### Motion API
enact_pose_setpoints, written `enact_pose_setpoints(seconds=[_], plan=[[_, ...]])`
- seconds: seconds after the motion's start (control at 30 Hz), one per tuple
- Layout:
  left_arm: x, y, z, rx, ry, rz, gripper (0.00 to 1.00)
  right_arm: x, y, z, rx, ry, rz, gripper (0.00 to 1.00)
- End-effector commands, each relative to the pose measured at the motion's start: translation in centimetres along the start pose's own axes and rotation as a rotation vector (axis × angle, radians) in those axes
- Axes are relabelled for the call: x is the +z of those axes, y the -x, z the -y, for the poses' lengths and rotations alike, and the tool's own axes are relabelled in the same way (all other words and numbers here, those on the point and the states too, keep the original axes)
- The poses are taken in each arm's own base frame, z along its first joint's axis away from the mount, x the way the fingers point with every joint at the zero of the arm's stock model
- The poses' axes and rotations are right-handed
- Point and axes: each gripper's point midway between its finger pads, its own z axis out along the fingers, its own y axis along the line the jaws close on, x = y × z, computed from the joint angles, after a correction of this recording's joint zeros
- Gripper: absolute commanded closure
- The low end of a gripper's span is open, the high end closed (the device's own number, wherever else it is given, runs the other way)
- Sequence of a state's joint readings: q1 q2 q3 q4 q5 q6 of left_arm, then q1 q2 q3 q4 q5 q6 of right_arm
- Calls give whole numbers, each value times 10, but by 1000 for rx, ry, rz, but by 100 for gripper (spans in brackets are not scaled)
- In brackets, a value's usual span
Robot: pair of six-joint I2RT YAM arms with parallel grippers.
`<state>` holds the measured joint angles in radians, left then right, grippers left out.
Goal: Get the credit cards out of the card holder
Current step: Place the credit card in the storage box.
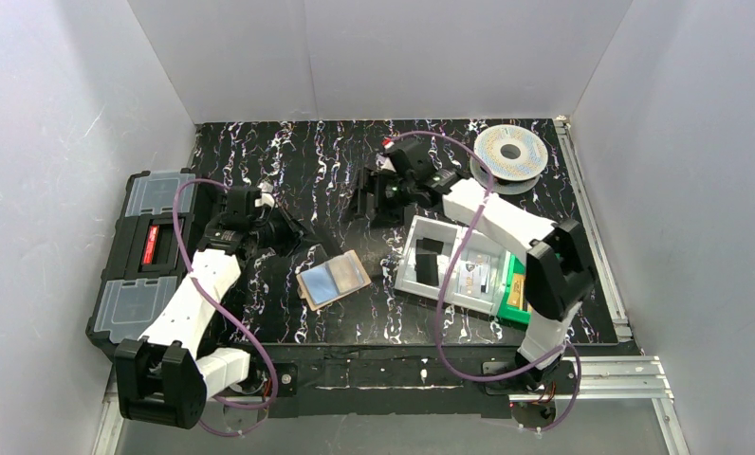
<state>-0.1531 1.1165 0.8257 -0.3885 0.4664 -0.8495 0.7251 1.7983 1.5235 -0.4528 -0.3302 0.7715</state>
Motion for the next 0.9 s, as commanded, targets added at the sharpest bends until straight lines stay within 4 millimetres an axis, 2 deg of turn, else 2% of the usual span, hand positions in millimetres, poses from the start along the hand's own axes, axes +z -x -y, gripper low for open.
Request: enact_pose_setpoints(seconds=[0.0, 0.13, 0.37, 0.67, 0.87], plan=[[-24, 14, 73, -17, -334, 7, 100, -43, 10, -41, 53, 290, 19, 13], [-26, 14, 90, -42, -462, -27, 100, -50, 10, -49, 83, 388, -8, 18], [-26, 8, 97, -44, -532, -89, 100, -51, 8, -60, 111, 491, -45, 27], [-26, 4, 100, -37, -562, -128, 100, -50, 7, -65, 144, 539, -77, 49], [-23, 1, 98, -40, -570, -160, 100, -48, 5, -63, 153, 537, -86, 72]])
